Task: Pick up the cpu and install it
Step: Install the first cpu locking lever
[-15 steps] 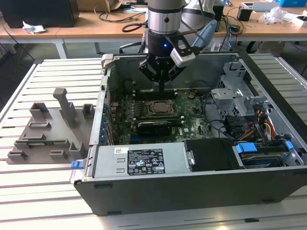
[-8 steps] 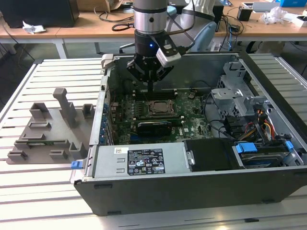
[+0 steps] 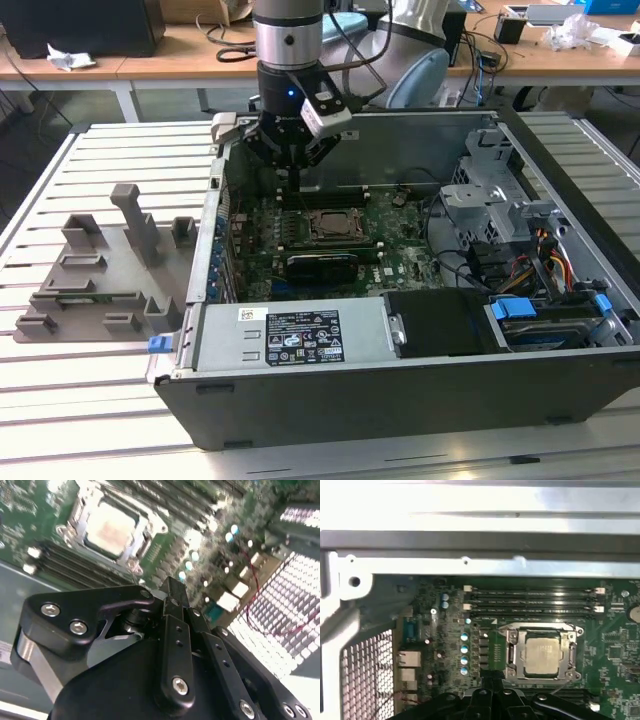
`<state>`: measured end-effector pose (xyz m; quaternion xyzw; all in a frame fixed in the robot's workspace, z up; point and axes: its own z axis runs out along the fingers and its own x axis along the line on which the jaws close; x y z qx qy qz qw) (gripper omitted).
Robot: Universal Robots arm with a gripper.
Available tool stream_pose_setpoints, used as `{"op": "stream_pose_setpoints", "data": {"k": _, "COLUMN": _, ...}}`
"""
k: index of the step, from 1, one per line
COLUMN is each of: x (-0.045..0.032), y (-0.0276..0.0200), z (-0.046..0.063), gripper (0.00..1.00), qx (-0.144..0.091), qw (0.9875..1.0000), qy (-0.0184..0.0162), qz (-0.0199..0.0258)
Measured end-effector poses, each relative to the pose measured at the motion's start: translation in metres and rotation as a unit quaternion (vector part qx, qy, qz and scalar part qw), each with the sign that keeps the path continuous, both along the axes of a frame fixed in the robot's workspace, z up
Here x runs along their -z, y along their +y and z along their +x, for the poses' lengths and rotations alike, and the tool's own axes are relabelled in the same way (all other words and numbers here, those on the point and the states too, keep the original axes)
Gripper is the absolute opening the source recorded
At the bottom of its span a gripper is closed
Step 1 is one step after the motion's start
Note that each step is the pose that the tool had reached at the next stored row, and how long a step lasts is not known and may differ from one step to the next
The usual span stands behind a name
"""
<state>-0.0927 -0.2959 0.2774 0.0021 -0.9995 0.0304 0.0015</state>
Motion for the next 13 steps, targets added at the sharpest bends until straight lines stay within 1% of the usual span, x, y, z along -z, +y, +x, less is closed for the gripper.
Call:
{"op": "stream_pose_setpoints", "data": {"k": 1, "x": 0.0010, "y": 0.0052, "z": -0.005, "gripper": 0.11, "qx": 0.000, "qw": 1.0000, "qy": -0.0001, "qz": 0.0000}}
{"op": "stream_pose_setpoints", "data": {"k": 2, "x": 0.0015, "y": 0.0077, "z": -0.007, "gripper": 0.11, "qx": 0.000, "qw": 1.0000, "qy": -0.0001, "qz": 0.0001}}
{"op": "stream_pose_setpoints", "data": {"k": 5, "x": 0.0039, "y": 0.0178, "z": -0.015, "gripper": 0.11, "qx": 0.000, "qw": 1.0000, "qy": 0.0000, "qz": 0.0000}}
{"op": "stream_pose_setpoints", "data": {"k": 6, "x": 0.0072, "y": 0.0230, "z": -0.015, "gripper": 0.11, "qx": 0.000, "qw": 1.0000, "qy": -0.0001, "qz": 0.0001}}
{"op": "stream_pose_setpoints", "data": {"k": 7, "x": 0.0101, "y": 0.0257, "z": -0.015, "gripper": 0.11, "qx": 0.000, "qw": 1.0000, "qy": 0.0001, "qz": 0.0000}}
{"op": "stream_pose_setpoints", "data": {"k": 9, "x": 0.0136, "y": 0.0274, "z": -0.014, "gripper": 0.11, "qx": 0.000, "qw": 1.0000, "qy": 0.0000, "qz": 0.0000}}
{"op": "stream_pose_setpoints", "data": {"k": 11, "x": 0.0141, "y": 0.0274, "z": -0.011, "gripper": 0.11, "qx": 0.000, "qw": 1.0000, "qy": 0.0001, "qz": 0.0000}}
{"op": "stream_pose_setpoints", "data": {"k": 13, "x": 0.0142, "y": 0.0274, "z": -0.006, "gripper": 0.11, "qx": 0.000, "qw": 1.0000, "qy": 0.0002, "qz": 0.0001}}
